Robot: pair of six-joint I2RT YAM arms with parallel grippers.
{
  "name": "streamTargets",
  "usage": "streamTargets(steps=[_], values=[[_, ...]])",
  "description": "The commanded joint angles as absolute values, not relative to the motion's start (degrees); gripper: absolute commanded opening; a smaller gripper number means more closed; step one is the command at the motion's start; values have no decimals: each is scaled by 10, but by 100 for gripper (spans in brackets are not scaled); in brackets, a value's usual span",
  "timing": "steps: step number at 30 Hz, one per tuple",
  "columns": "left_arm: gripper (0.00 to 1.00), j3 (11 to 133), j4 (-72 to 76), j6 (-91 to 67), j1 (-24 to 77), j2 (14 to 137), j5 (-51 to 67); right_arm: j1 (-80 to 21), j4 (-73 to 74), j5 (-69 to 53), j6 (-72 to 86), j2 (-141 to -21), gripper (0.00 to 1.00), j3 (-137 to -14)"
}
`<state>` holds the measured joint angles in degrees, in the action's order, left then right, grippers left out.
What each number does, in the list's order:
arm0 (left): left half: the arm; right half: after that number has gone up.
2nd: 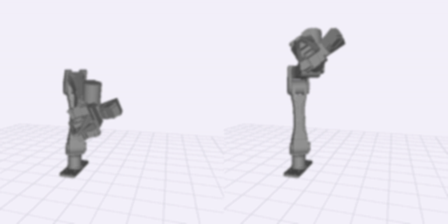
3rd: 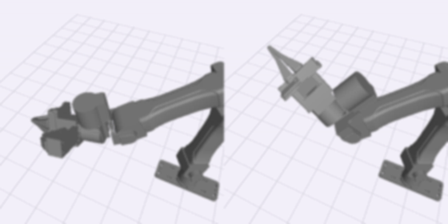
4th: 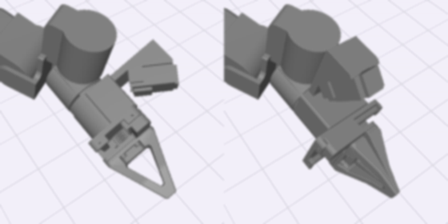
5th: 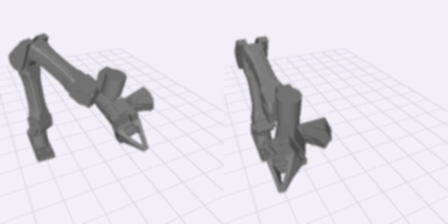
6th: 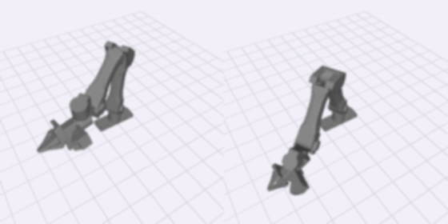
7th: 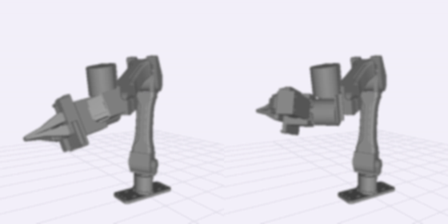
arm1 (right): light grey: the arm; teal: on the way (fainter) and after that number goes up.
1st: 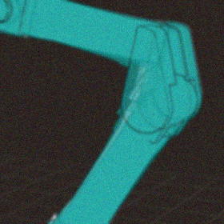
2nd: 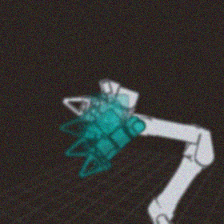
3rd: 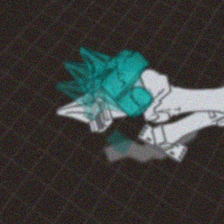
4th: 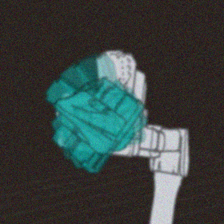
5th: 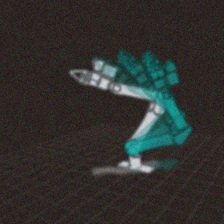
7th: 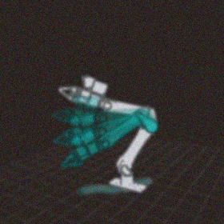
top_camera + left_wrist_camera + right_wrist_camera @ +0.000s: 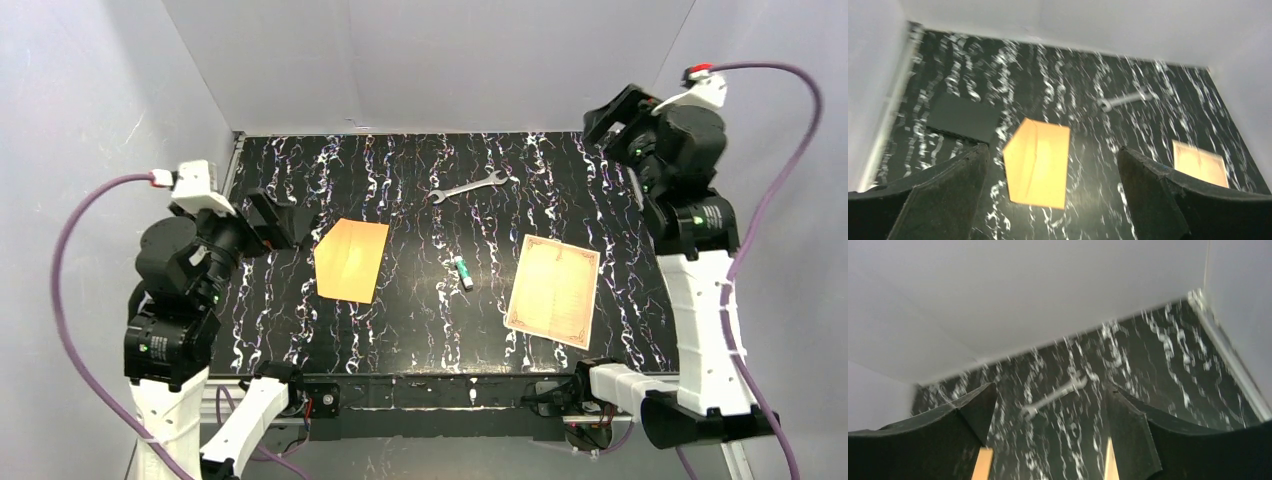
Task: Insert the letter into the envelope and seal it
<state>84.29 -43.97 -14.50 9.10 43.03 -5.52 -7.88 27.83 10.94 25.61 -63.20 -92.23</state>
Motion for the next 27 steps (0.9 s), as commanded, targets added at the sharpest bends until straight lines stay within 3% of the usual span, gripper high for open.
streamTargets(steps=[1, 5, 10, 15, 21, 23, 27], values=[[98, 736, -385, -116, 90, 389, 131, -76, 411, 105, 249, -698, 89, -894], [98, 621, -299, -139, 94, 399, 298, -76, 485, 74, 254, -772, 89, -866], [98, 561, -201, -201, 128, 500, 426, -63, 453, 110, 297, -773, 89, -735], [98, 552, -127, -264, 220, 624, 383, -27, 443, 67, 326, -811, 81, -639], [98, 584, -75, -345, 339, 791, 287, 12, 456, 78, 329, -817, 81, -583], [89, 594, -45, -379, 366, 845, 284, 17, 463, 92, 323, -813, 82, -564], [86, 639, -11, -420, 417, 950, 289, 32, 453, 93, 313, -784, 86, -501]])
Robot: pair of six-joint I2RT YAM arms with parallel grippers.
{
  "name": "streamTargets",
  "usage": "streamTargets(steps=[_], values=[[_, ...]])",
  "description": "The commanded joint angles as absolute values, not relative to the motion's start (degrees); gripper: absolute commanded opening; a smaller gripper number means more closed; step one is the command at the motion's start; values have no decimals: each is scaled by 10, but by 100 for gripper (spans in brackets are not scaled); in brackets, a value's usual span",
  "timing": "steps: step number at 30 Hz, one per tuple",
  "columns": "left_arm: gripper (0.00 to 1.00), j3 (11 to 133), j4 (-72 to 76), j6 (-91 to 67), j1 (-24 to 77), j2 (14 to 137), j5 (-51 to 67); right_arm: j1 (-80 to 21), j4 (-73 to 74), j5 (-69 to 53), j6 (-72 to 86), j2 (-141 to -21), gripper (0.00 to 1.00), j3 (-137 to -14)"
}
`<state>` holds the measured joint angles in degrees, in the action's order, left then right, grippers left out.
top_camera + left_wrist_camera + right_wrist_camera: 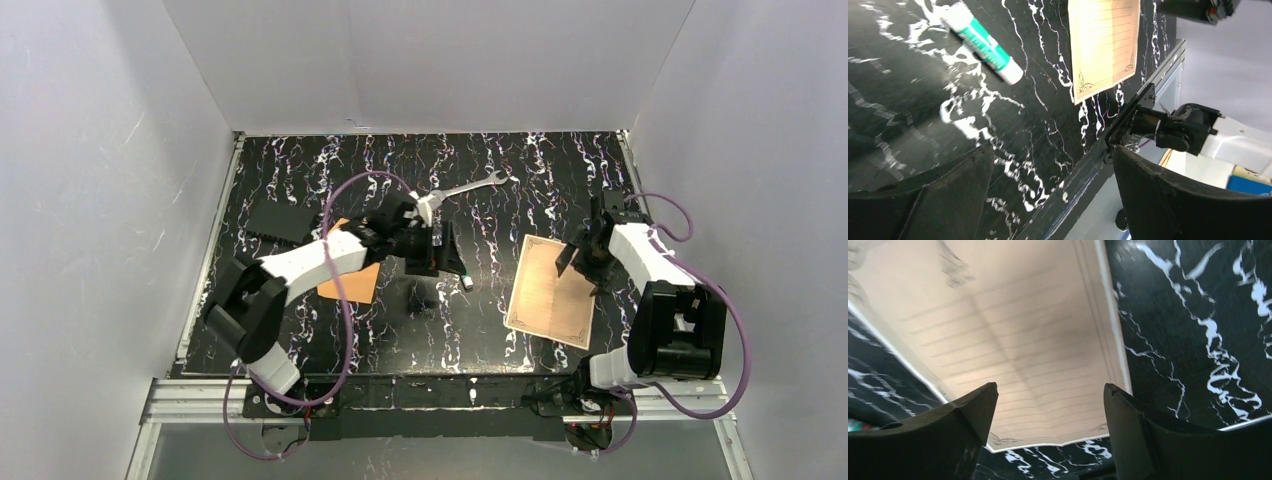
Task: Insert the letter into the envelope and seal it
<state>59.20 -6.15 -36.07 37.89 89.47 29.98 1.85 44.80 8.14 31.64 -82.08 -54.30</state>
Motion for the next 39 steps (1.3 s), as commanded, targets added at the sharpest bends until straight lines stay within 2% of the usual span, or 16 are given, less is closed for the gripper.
streamTargets(steps=[1, 6, 15, 19, 23, 25, 27, 31, 39], values=[[86, 652, -8, -426, 427, 969, 288, 39, 448, 91, 313, -775, 87, -486], [85, 729, -14, -441, 457, 1050, 283, 47, 436, 51, 309, -752, 88, -440], [82, 885, -155, -472, 463, 1162, 190, 47, 356, -141, 398, -752, 82, -340], [83, 850, -159, -462, 463, 1127, 181, 47, 255, -215, 525, -731, 80, -283], [84, 791, -148, -452, 463, 1077, 167, 44, 40, -293, 696, -691, 77, -208], [84, 762, -148, -455, 463, 1058, 162, 43, 99, -272, 660, -668, 76, -258], [85, 741, -149, -468, 462, 1040, 158, 43, 226, -207, 562, -665, 78, -352], [85, 690, -134, -542, 466, 1012, 157, 43, 323, -107, 432, -721, 78, -482], [87, 631, -32, -697, 514, 1017, 111, 42, 252, -84, 361, -895, 77, -542]])
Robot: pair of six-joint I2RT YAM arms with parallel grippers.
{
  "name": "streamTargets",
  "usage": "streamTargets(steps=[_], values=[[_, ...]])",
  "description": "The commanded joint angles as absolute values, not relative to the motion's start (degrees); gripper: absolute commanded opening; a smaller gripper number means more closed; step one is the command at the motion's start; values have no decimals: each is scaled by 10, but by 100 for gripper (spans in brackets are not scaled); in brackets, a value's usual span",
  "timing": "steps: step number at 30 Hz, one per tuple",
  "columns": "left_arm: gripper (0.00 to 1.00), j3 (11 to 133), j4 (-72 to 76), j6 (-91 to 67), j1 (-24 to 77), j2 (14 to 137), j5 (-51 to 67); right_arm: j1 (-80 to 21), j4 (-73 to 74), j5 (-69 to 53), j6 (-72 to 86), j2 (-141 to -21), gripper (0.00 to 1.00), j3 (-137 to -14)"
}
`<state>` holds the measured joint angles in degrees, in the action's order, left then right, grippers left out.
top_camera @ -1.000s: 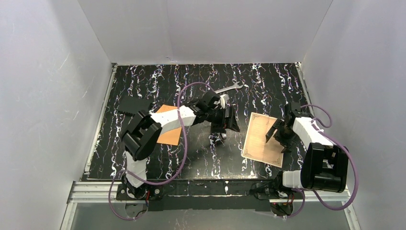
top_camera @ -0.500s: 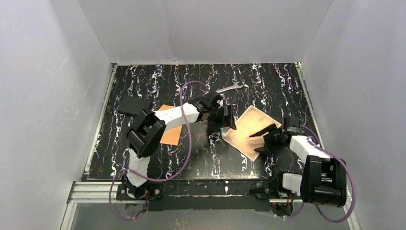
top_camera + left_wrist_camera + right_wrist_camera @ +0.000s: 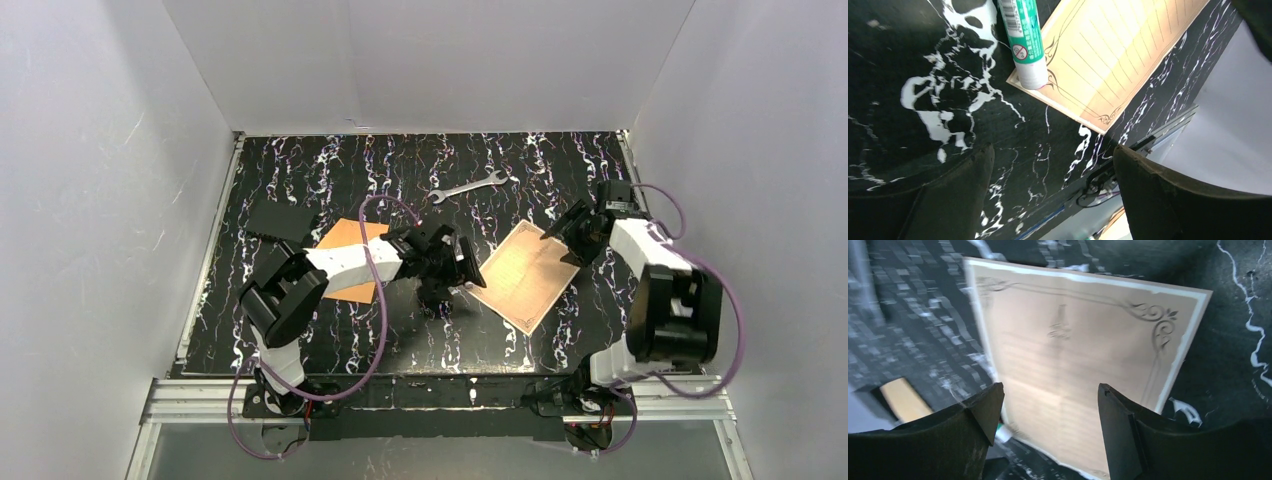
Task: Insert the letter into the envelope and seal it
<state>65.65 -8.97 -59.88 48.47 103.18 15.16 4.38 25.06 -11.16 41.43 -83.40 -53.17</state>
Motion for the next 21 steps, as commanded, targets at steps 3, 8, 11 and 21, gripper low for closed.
streamTargets(steps=[3, 8, 11, 21], values=[[87, 607, 13, -754, 537, 1017, 68, 42, 247, -89, 356, -911, 77, -542], [87, 583, 26, -845, 570, 1021, 11, 42, 249, -93, 366, -906, 76, -509], [87, 588, 27, -897, 589, 1043, 8, 42, 256, -77, 376, -898, 76, -487], [84, 554, 148, -946, 635, 1094, -107, 43, 278, -74, 384, -875, 75, -451]])
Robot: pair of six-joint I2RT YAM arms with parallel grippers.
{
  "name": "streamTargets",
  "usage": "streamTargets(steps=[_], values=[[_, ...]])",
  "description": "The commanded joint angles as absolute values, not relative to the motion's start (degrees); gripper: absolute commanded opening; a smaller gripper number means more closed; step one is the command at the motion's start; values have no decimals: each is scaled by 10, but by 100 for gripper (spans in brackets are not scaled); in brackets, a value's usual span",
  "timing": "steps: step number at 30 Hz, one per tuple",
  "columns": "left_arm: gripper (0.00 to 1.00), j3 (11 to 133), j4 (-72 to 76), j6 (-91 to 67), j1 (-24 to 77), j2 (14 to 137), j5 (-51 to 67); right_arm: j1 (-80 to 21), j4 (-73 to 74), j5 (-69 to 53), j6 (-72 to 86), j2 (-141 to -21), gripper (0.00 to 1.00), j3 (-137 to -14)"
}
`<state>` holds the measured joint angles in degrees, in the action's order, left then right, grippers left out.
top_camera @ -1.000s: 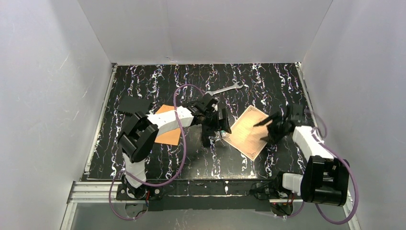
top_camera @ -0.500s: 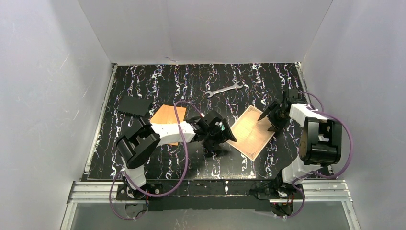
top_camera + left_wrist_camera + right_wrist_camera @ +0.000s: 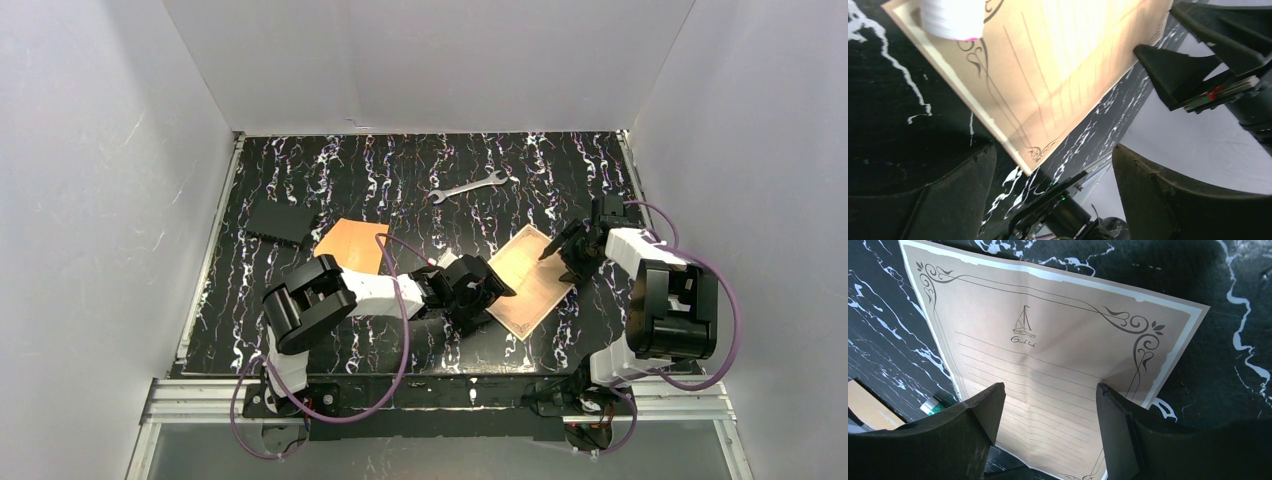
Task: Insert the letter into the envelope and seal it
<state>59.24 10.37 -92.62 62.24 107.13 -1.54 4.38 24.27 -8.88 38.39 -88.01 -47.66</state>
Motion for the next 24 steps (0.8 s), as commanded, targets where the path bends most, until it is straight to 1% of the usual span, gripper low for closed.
streamTargets(steps=[1, 3, 8, 12, 15, 17, 19, 24], values=[[83, 539, 178, -951, 638, 1095, -120, 43, 278, -78, 384, -875, 75, -448], [81, 512, 220, -955, 642, 1099, -135, 43, 277, -83, 384, -875, 75, -442], [78, 472, 296, -967, 643, 1113, -112, 42, 235, -84, 409, -849, 74, -414], [76, 431, 374, -973, 642, 1108, -137, 43, 233, -85, 407, -852, 73, -410], [72, 415, 477, -969, 641, 1125, -147, 43, 241, -86, 399, -859, 73, -413], [65, 415, 540, -970, 639, 1145, -143, 43, 245, -83, 397, -854, 73, -412], [55, 420, 582, -972, 639, 1161, -138, 43, 249, -80, 397, -850, 73, -412], [29, 428, 569, -972, 639, 1154, -131, 43, 265, -72, 393, -840, 73, -418]])
